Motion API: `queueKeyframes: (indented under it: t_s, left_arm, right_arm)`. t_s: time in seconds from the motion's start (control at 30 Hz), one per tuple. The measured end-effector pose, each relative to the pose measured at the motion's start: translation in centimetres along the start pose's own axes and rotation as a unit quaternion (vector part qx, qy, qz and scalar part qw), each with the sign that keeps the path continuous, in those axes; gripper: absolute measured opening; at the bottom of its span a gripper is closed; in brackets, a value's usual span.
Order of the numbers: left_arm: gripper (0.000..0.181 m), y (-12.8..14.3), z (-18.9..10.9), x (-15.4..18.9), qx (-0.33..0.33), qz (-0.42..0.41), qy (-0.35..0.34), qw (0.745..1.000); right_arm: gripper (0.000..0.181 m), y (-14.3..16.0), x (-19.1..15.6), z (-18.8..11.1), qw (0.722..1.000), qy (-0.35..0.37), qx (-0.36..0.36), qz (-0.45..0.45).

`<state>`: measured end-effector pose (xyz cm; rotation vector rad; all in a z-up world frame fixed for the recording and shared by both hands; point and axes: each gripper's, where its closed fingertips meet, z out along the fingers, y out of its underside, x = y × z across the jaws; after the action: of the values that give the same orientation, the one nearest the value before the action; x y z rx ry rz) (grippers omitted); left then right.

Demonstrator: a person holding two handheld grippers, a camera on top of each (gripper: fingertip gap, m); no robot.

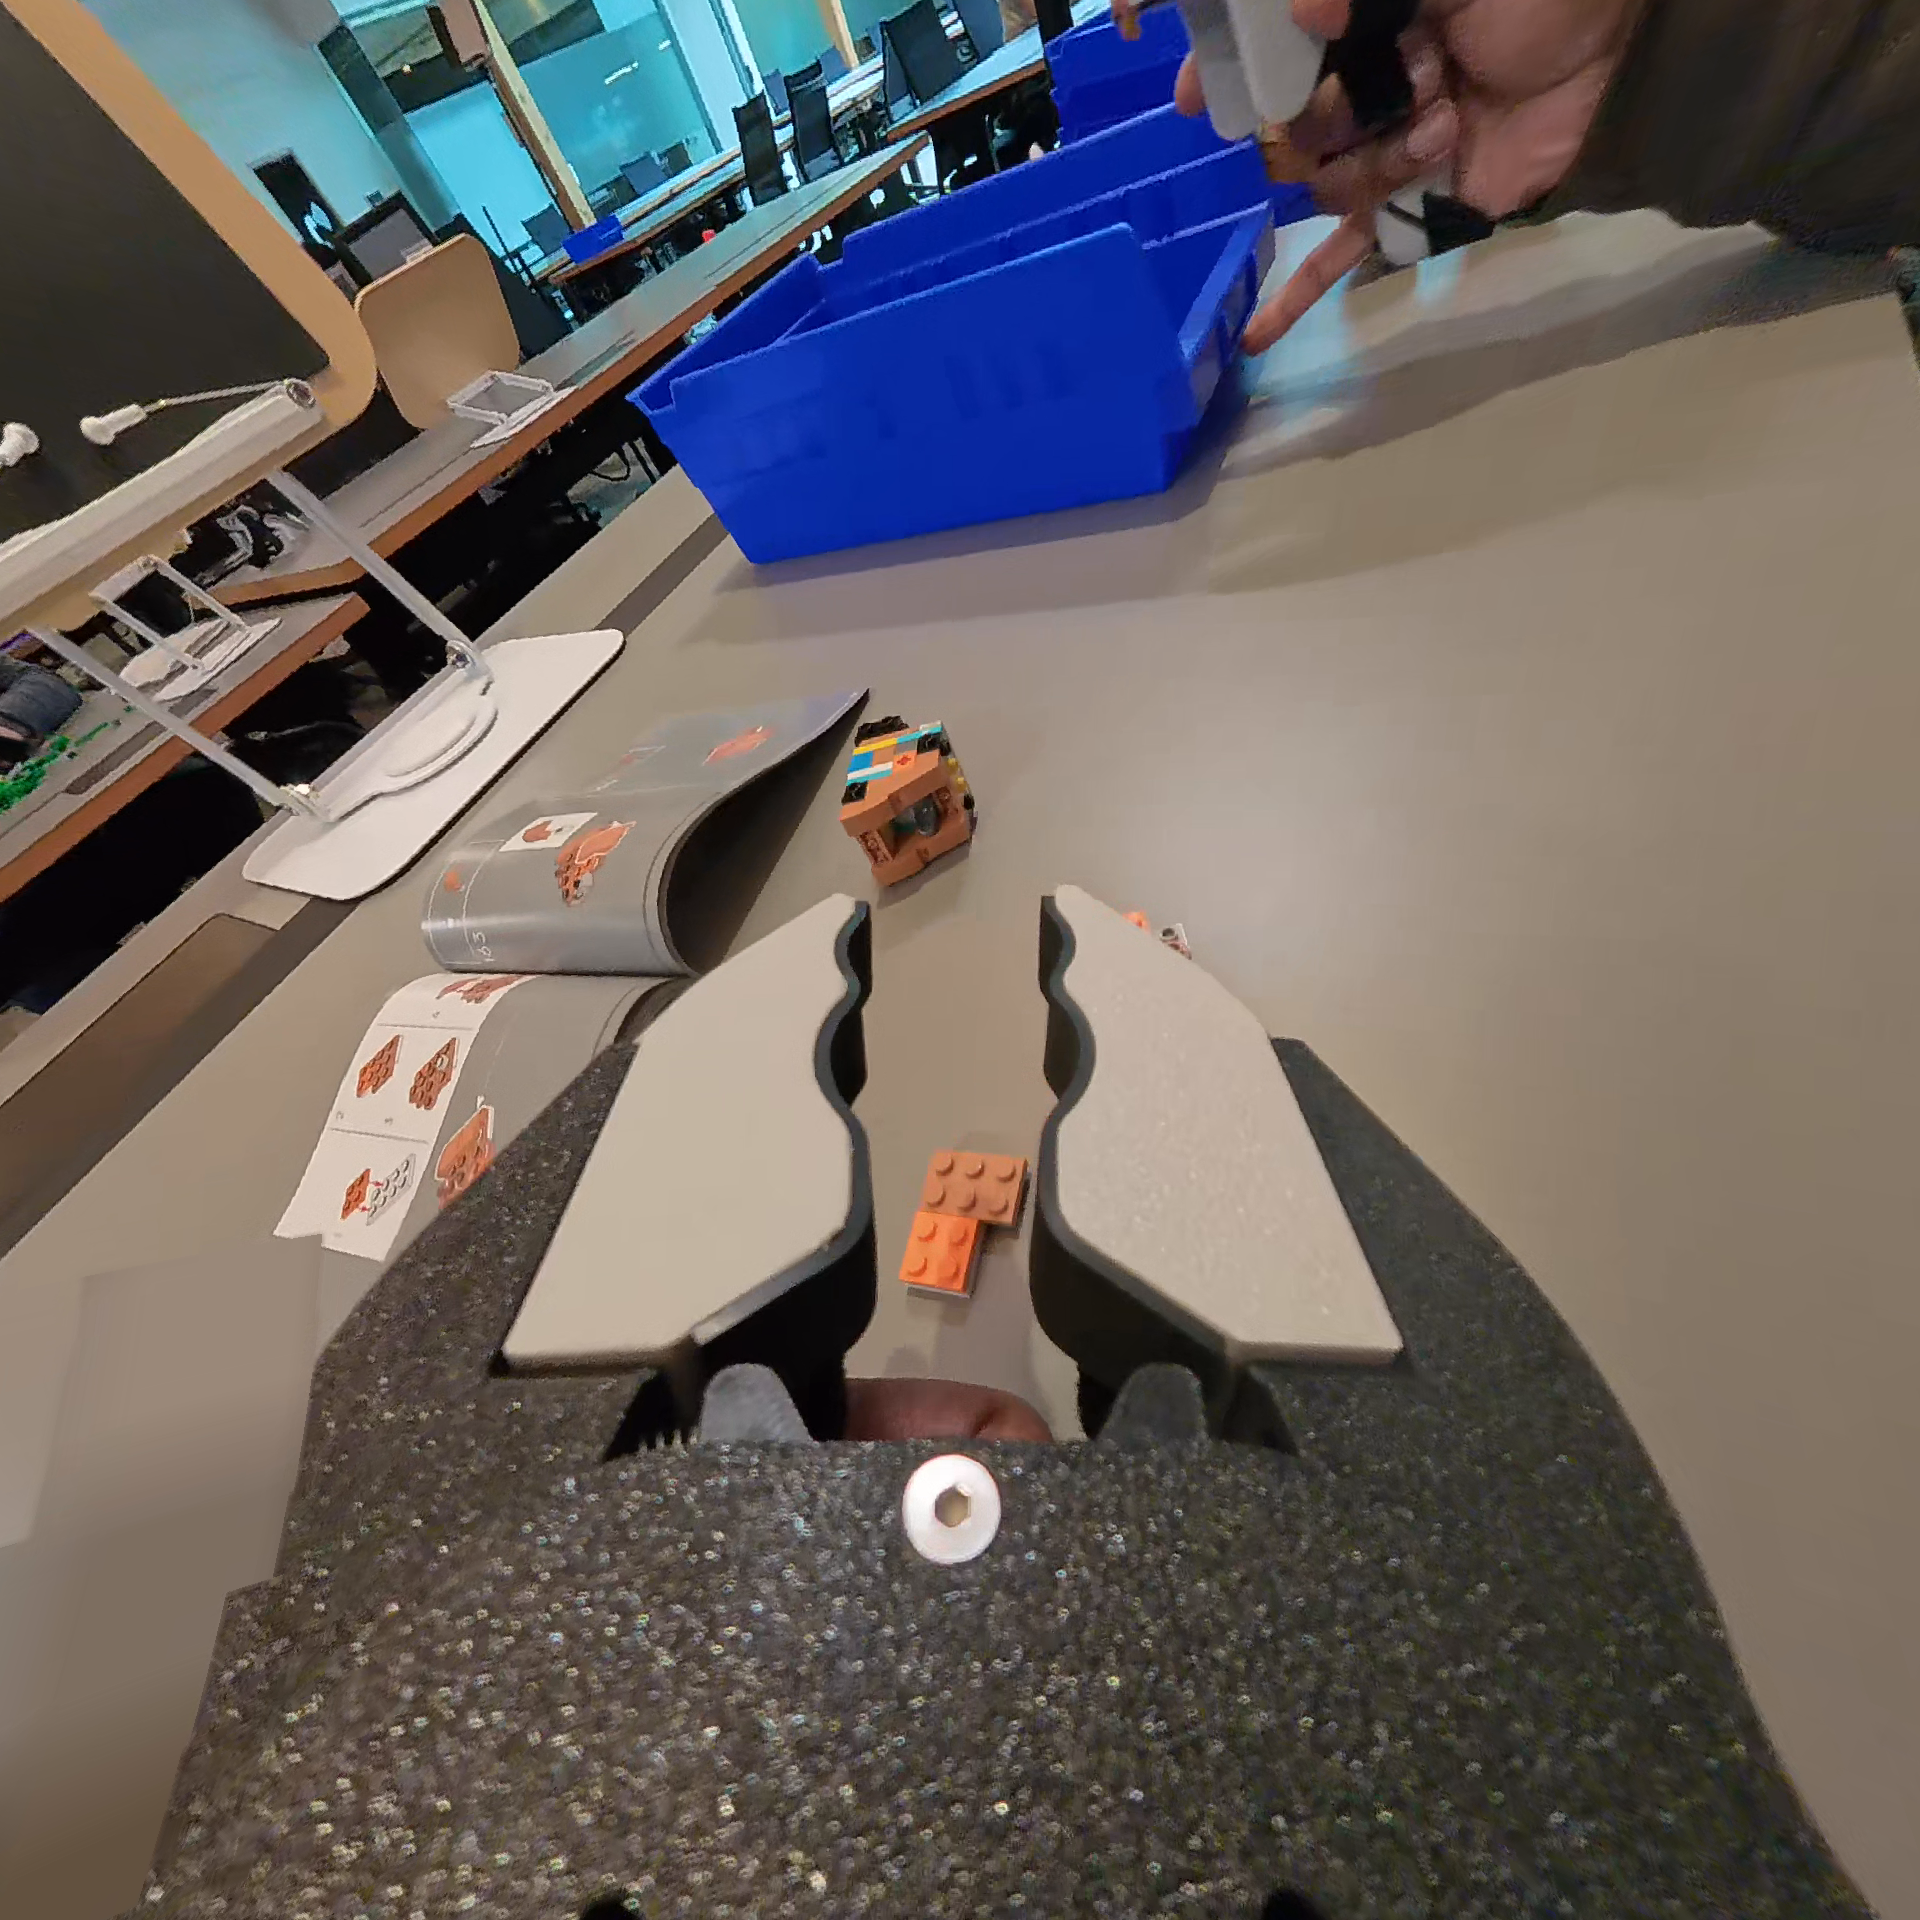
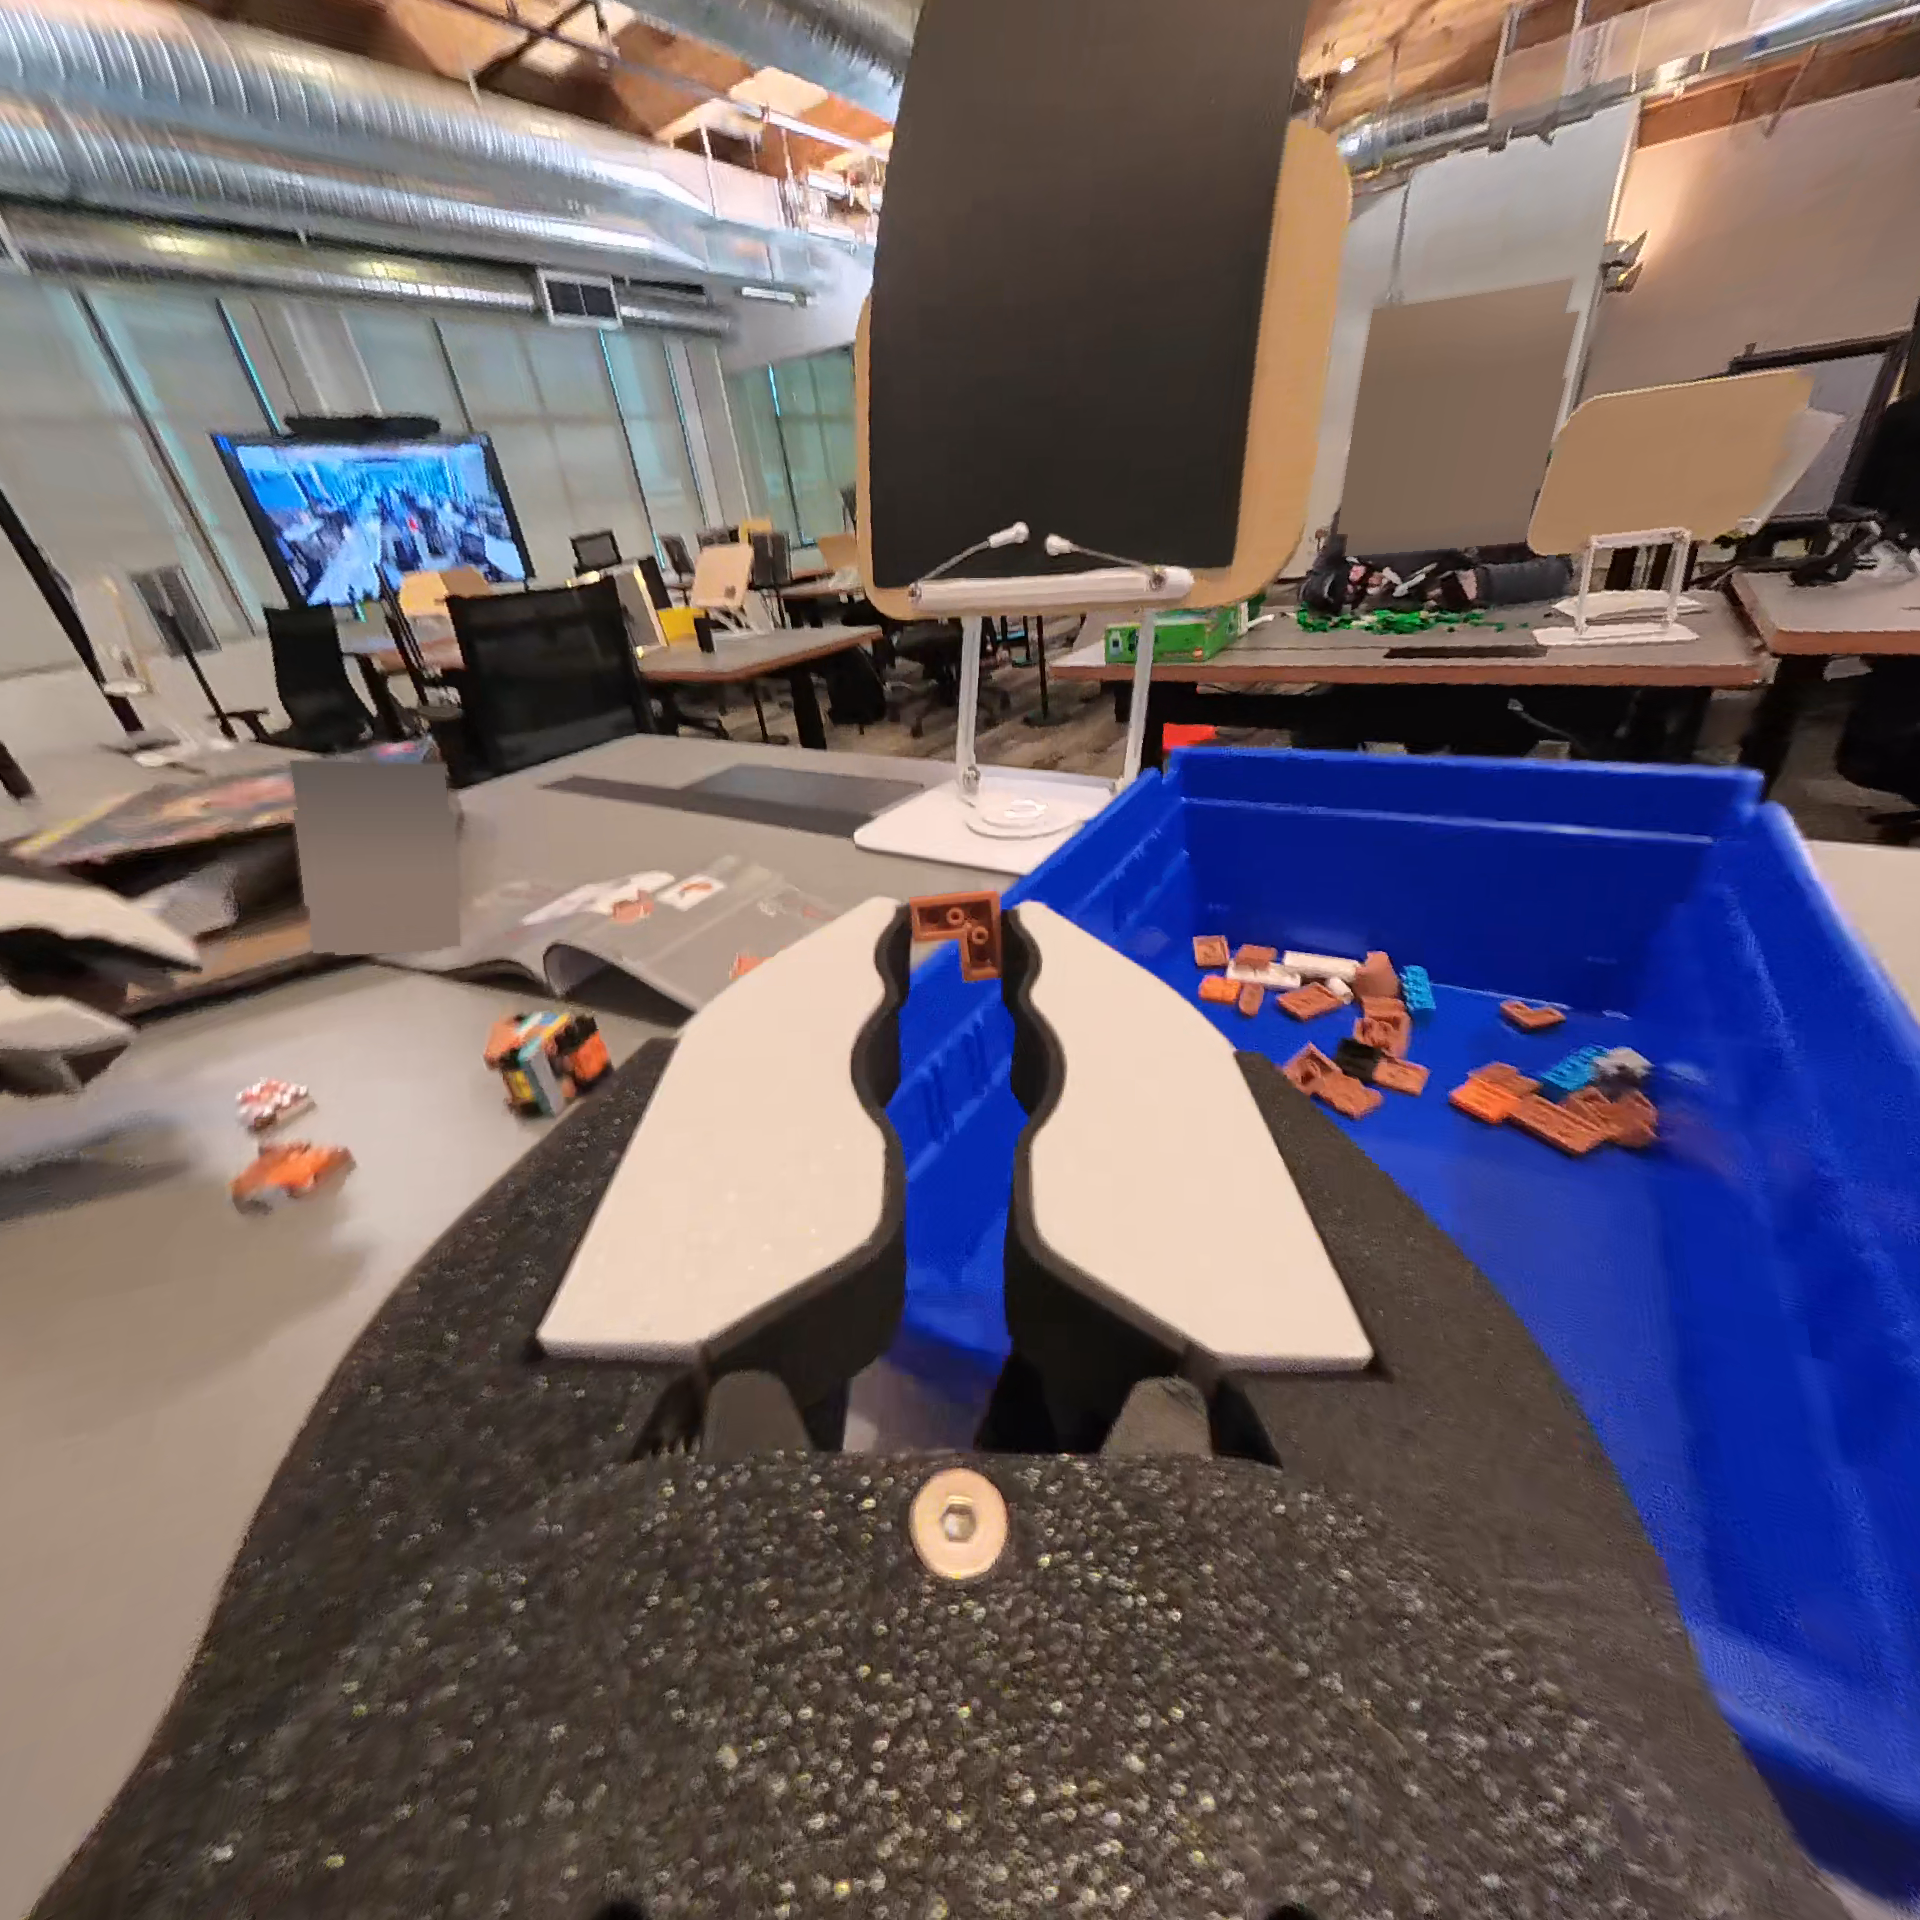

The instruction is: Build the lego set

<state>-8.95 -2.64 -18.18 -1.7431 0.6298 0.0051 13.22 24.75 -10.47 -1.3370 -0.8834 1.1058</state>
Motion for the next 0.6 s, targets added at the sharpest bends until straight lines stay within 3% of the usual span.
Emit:
queueKeyframes:
  t_s: [0.17, 0.27, 0.37, 0.5, 0.6]
  left_arm:
    - [0.031, 0.2, -0.1, 0.0, -0.002, -0.005, 0.000, 1.000]
    - [0.031, 0.4, 0.0, 0.2, -0.008, -0.002, 0.003, 1.000]
    - [0.031, 0.7, -0.1, 0.3, -0.011, -0.002, 0.005, 1.000]
    - [0.031, 0.6, 0.1, 0.5, -0.013, 0.000, 0.013, 1.000]
    - [0.031, 0.6, 0.2, 0.8, -0.016, 0.006, 0.019, 1.000]
  right_arm:
    - [0.016, 0.2, -0.7, 3.6, 0.999, -0.036, 0.019, 0.024]
    - [0.016, 0.1, -0.6, 3.4, 0.999, -0.035, 0.000, 0.004]
    - [0.016, -1.8, 0.2, -0.5, 0.997, -0.003, -0.035, -0.071]
    - [0.016, -6.7, 3.9, -9.8, 0.979, 0.101, -0.069, -0.165]
    - [0.016, -7.7, 7.7, -16.5, 0.958, 0.185, -0.104, -0.192]
